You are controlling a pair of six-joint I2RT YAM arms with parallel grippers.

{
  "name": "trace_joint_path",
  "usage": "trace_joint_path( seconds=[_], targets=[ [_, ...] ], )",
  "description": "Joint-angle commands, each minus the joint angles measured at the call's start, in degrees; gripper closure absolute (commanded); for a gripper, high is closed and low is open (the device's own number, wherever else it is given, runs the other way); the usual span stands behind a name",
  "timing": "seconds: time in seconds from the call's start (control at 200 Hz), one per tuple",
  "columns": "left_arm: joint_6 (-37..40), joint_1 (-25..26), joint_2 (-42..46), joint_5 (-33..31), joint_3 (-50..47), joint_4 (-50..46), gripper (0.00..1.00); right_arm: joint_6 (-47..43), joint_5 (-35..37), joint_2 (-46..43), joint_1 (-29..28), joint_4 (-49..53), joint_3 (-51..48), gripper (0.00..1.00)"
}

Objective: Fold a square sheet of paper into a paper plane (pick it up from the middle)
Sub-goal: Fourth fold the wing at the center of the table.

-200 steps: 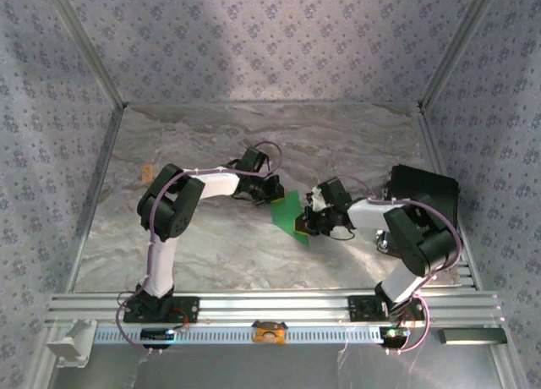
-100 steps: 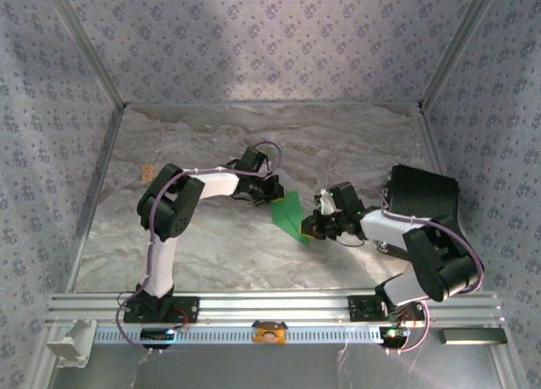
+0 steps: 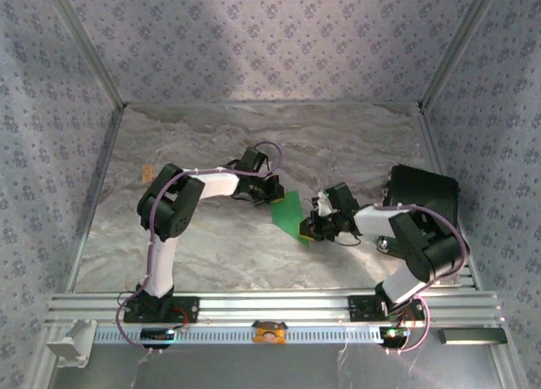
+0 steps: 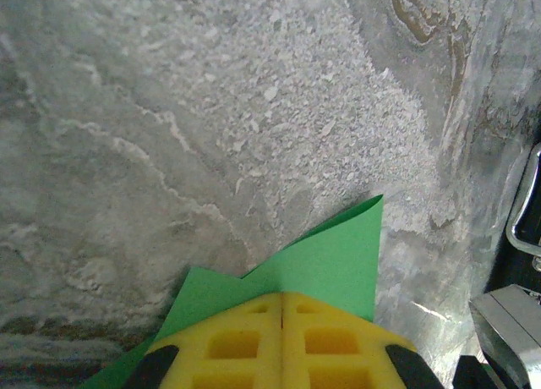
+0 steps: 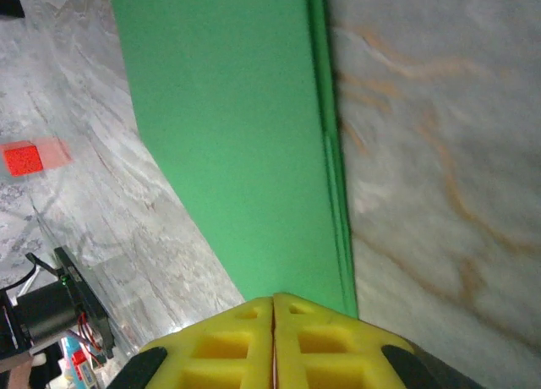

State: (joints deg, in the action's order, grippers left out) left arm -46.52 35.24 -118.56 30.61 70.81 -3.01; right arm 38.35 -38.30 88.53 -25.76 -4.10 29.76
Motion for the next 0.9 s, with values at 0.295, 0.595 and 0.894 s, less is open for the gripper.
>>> trace_joint_path(
  seconds=[0.295, 0.595, 0.894],
  targets=[
    [0.8, -0.2, -2.6, -3.8, -1.8, -4.9, 1.00, 4.3, 2.5, -12.3, 0.3, 1.0, -11.9, 0.90],
    [0.6, -0.1, -2.4, -3.1, -2.1, -4.4, 1.00, 2.7, 4.8, -17.2, 0.5, 8.2, -5.6, 0.86],
    [-0.1, 0.0, -1.9, -2.7, -3.0, -3.1, 1.00, 3.8, 5.1, -13.9, 0.2, 4.3, -0.1, 0.83]
  ],
)
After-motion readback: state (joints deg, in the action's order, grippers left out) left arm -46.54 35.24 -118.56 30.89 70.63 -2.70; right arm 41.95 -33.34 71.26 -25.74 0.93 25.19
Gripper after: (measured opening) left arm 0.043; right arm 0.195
